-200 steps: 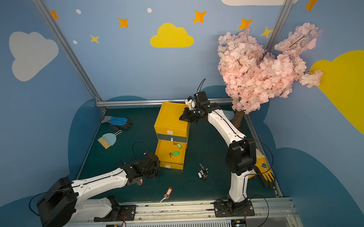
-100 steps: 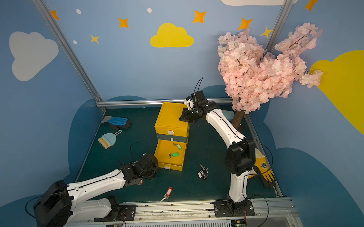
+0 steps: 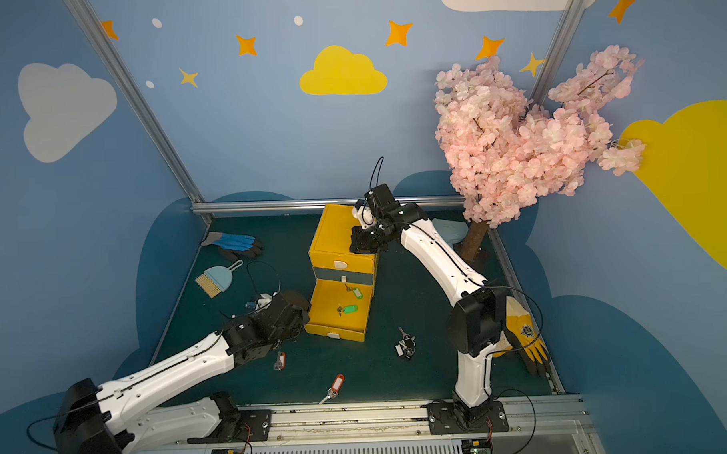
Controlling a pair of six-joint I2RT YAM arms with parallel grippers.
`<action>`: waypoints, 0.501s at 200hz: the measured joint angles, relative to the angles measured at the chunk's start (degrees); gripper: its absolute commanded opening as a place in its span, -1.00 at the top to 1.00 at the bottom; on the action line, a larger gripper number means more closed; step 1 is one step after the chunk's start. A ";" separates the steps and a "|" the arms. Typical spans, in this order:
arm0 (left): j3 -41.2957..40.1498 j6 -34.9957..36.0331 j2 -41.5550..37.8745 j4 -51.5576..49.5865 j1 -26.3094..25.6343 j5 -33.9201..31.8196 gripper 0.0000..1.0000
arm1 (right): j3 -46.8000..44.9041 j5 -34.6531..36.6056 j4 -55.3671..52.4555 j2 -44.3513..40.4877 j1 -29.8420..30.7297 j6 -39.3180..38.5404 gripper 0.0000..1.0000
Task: Take the keys out of the drawer
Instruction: Open the drawer in the storage box.
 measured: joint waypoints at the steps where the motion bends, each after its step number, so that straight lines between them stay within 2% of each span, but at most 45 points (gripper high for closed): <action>1: 0.09 0.55 -0.17 -0.02 0.04 -0.28 0.03 | -0.07 0.09 -0.02 -0.09 0.17 -0.15 0.81; 26: 0.52 9.55 -2.75 -0.17 0.70 -3.80 0.03 | -5.16 1.95 0.33 -4.96 4.85 -5.18 0.81; 52: 0.57 22.21 -4.59 0.74 2.56 -5.55 0.00 | -13.70 4.66 1.18 -10.64 9.53 -10.25 0.81; 75: 0.61 32.02 -5.25 1.31 5.44 -4.24 -0.02 | -19.30 8.22 1.75 -11.85 12.44 -14.25 0.81; 100: -0.07 38.03 -6.75 1.42 8.63 -1.53 -0.03 | -23.06 11.41 2.36 -10.78 13.90 -16.35 0.80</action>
